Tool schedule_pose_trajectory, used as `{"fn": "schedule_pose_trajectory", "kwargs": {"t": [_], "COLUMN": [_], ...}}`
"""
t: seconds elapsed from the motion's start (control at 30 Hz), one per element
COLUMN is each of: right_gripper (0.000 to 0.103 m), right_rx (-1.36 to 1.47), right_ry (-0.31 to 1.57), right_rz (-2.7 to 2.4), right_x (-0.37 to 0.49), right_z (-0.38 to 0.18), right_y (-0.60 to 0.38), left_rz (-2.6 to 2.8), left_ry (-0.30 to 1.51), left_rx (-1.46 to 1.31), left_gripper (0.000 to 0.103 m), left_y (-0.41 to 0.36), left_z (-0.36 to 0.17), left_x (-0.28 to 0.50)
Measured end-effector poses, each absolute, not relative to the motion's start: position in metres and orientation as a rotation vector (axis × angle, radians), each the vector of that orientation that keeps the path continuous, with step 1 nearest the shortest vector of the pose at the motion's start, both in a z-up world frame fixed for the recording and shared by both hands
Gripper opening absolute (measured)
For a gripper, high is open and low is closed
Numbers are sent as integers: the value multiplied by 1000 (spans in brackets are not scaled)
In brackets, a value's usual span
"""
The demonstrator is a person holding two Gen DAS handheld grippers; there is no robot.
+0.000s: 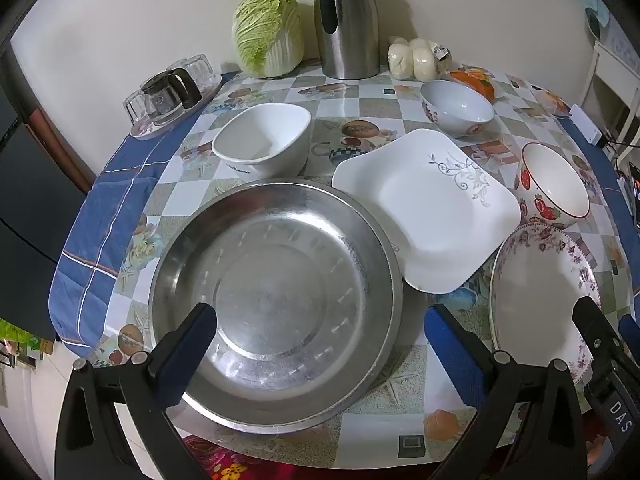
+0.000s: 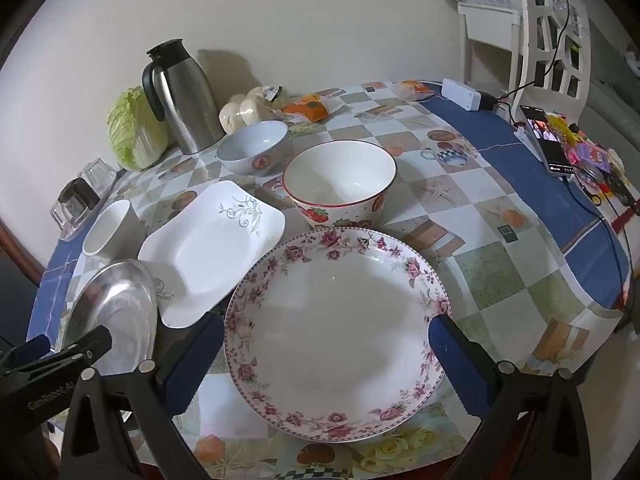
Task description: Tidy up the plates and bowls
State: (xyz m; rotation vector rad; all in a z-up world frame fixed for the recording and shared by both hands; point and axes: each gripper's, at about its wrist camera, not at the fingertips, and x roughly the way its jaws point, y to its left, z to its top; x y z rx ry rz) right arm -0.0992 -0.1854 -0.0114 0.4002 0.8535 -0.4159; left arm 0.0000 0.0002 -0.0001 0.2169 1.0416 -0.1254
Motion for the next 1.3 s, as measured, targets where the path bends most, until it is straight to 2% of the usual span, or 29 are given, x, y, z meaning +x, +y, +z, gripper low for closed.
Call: {"fn": "schedule_pose_trajectory", "kwargs": {"t": [1.3], "right_gripper": [103], "right_rx": [391], "right_ry": [859], "right_rz": [-419], "right_x": [-99], "right_z": [-11], "right_y": [-186], "left_rz": [-125], "left_ry": [1044], "left_rx": [214], "left_gripper": [103], "left_y": [3], "left_z": [1], "left_x": [-1]}}
